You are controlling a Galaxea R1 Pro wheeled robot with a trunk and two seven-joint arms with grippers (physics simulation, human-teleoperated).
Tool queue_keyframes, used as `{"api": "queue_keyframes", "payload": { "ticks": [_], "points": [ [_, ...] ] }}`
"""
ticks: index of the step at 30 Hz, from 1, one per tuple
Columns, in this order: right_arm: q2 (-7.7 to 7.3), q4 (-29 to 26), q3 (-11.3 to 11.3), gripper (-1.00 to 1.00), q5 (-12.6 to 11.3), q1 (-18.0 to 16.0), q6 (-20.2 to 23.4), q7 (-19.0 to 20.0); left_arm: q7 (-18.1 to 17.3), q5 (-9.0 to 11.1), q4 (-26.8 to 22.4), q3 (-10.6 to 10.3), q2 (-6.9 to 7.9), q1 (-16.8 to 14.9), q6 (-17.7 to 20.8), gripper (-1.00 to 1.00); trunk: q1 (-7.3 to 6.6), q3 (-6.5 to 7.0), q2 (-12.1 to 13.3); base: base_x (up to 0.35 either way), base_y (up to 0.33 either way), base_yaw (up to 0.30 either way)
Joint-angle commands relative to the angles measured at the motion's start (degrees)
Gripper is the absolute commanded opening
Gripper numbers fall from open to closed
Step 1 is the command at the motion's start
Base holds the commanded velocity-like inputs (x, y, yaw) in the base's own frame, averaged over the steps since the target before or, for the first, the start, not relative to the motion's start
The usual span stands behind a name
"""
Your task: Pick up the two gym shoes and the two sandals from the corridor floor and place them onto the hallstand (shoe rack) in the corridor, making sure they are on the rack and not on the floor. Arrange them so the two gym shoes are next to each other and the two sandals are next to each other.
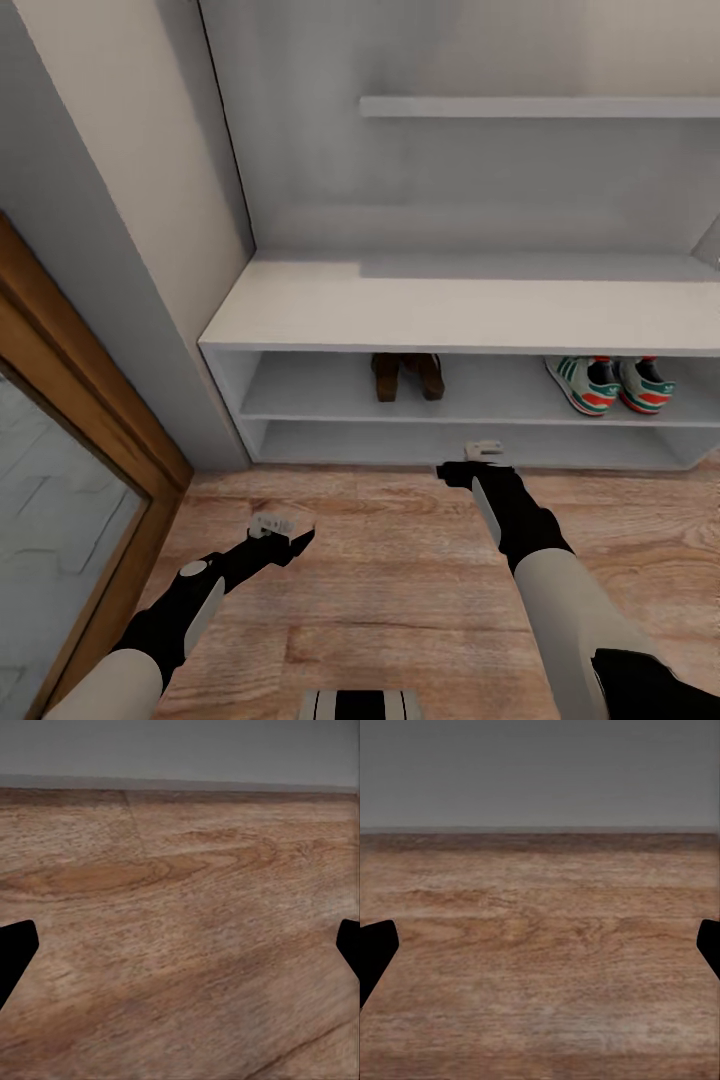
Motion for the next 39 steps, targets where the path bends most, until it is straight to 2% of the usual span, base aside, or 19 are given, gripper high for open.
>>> {"api": "queue_keyframes", "payload": {
  "ticks": [1,16,23,39],
  "points": [
    [0.08,-0.08,-0.24,1.00,0.58,-0.02,0.29,0.18,0.02,0.57,0.02,-0.33,0.08,-0.03,0.00,1.00,-0.04,-0.04,-0.02,-0.173,0.000,0.000],
    [0.08,-0.04,-0.24,1.00,0.58,-0.02,0.29,0.18,0.02,0.57,0.02,-0.33,0.08,-0.02,0.00,1.00,-0.04,-0.04,-0.02,-0.027,0.000,0.000],
    [0.07,-0.04,-0.24,1.00,0.58,-0.01,0.29,0.18,0.03,0.57,0.02,-0.33,0.08,-0.02,0.00,1.00,-0.04,-0.04,-0.02,-0.184,0.000,0.000],
    [0.06,0.01,-0.22,1.00,0.27,-0.02,0.29,0.34,0.03,0.57,0.02,-0.32,0.08,-0.02,0.00,1.00,-0.04,-0.04,-0.02,-0.006,0.000,0.000]
  ]
}}
